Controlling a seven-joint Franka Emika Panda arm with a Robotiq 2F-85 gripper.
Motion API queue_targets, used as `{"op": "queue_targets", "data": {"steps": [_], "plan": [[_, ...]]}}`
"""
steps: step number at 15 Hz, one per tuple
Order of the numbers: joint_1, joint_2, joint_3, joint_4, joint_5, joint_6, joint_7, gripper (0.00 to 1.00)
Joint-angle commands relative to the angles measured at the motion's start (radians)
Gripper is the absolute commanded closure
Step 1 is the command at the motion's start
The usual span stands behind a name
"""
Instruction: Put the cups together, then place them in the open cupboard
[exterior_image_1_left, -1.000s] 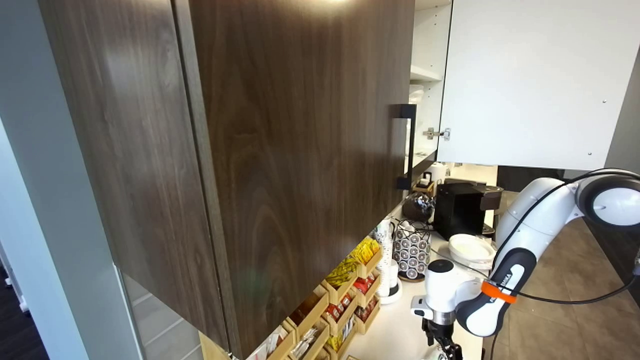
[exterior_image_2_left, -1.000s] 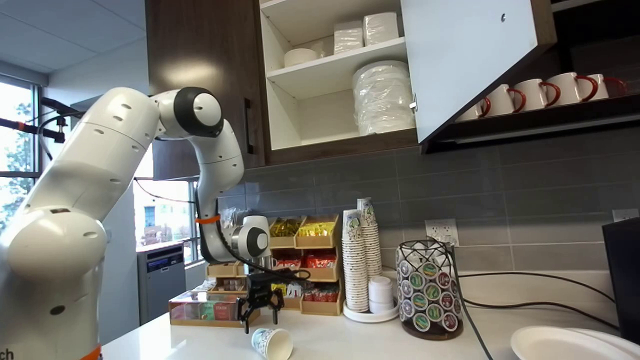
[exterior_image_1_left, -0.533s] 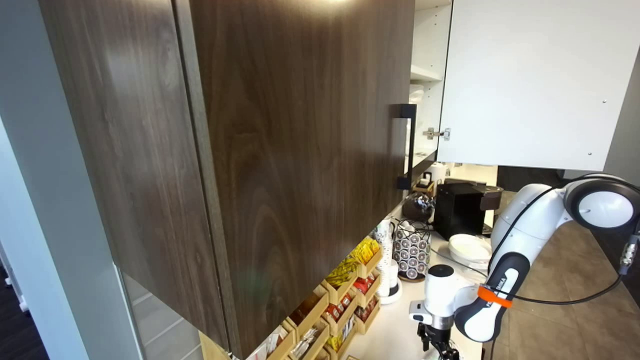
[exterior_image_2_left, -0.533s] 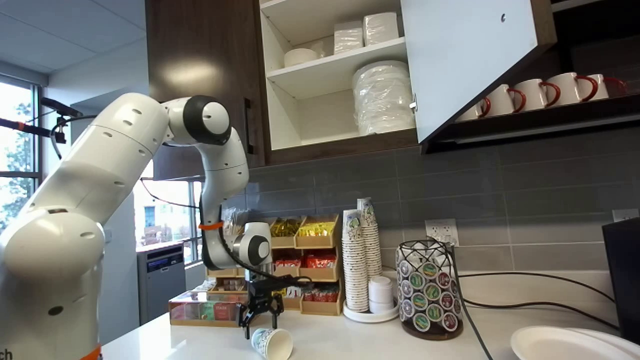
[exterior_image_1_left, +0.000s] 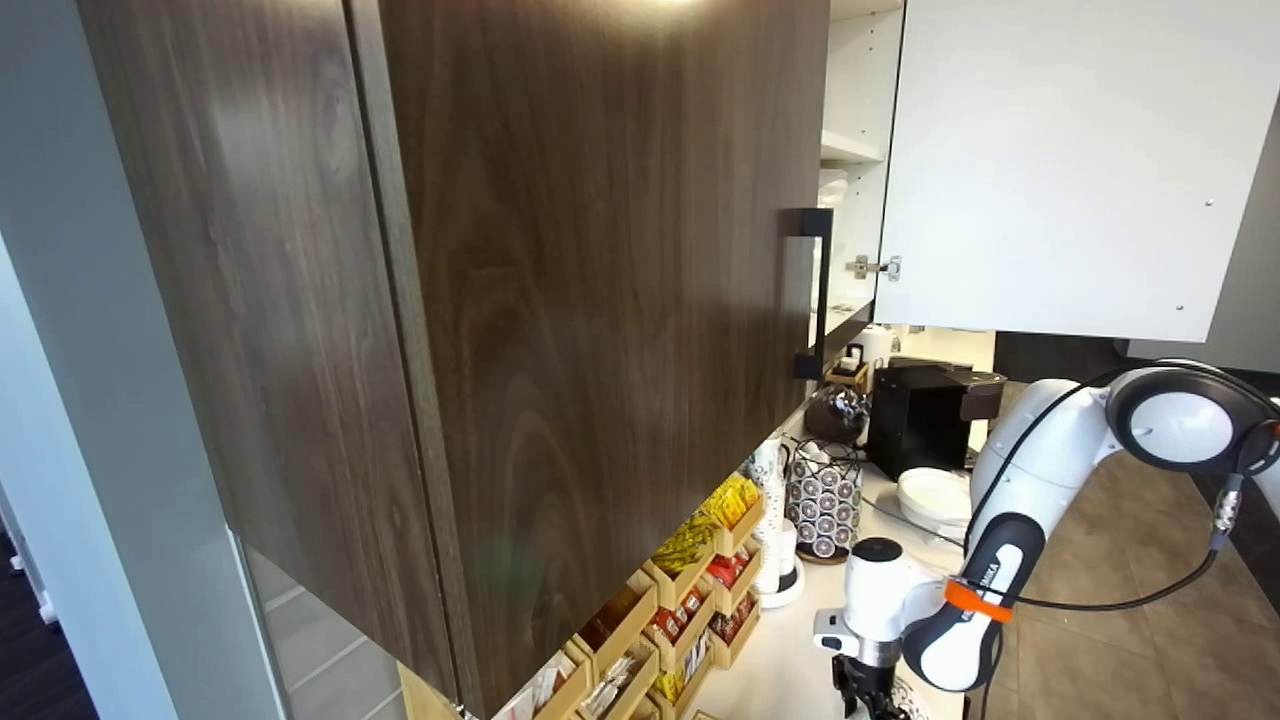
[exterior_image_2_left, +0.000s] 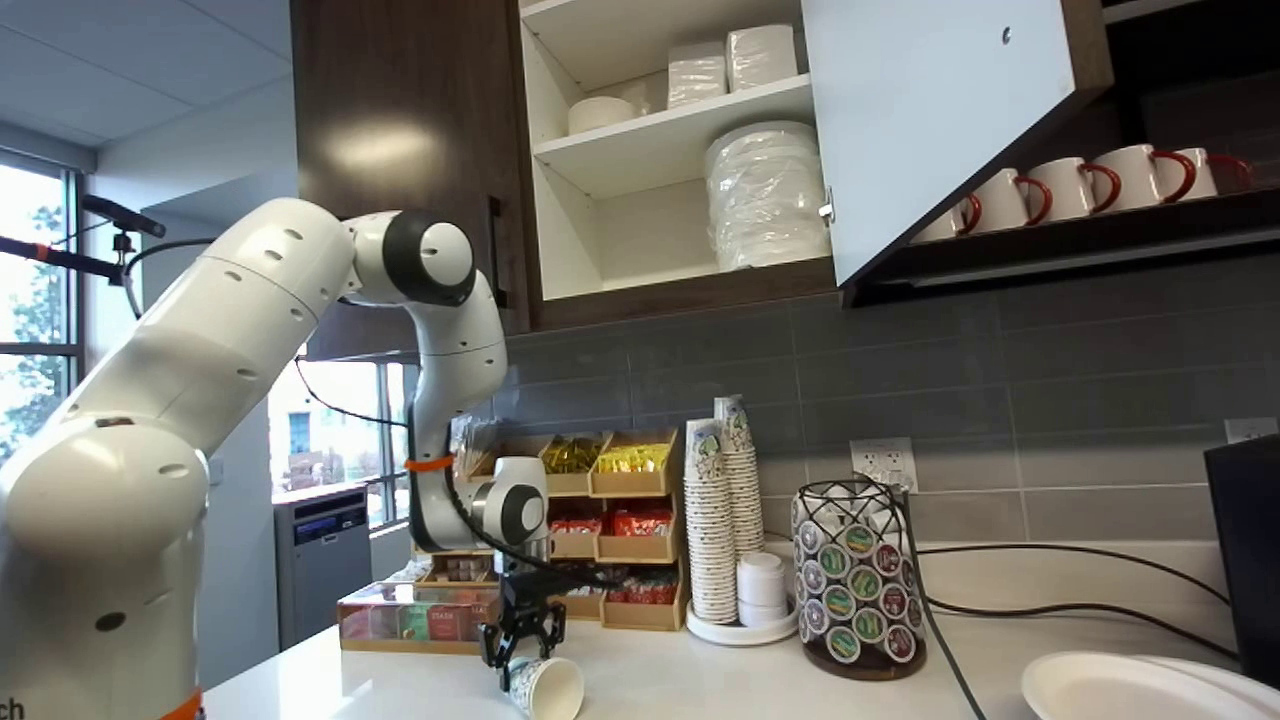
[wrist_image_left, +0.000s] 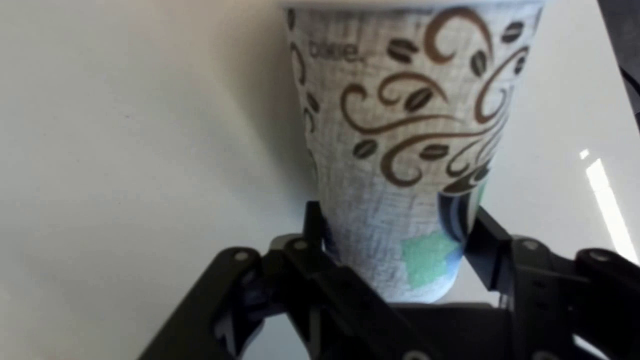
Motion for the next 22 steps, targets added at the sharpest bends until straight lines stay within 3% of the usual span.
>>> {"op": "queue_targets", "data": {"steps": [1, 5, 11, 13, 15, 18, 19, 20, 22], "plan": [[-0.024, 0.036, 0.015, 0.018, 0.021, 0.031, -0.025, 0.57], [-0.051, -0.026, 0.021, -0.019, 0.034, 0.095, -0.005, 0.57], [-0.187, -0.197, 0.092, -0.168, 0.109, 0.317, 0.054, 0.57], [-0.269, -0.257, 0.157, -0.227, 0.152, 0.387, 0.073, 0.57], [-0.396, -0.295, 0.278, -0.273, 0.195, 0.459, 0.099, 0.57], [-0.534, -0.347, 0.408, -0.312, 0.208, 0.539, 0.193, 0.57], [-0.452, -0.434, 0.312, -0.338, 0.22, 0.517, 0.184, 0.57], [-0.475, -0.316, 0.341, -0.271, 0.184, 0.518, 0.158, 0.32], [-0.474, -0.373, 0.325, -0.293, 0.191, 0.519, 0.165, 0.32]]}}
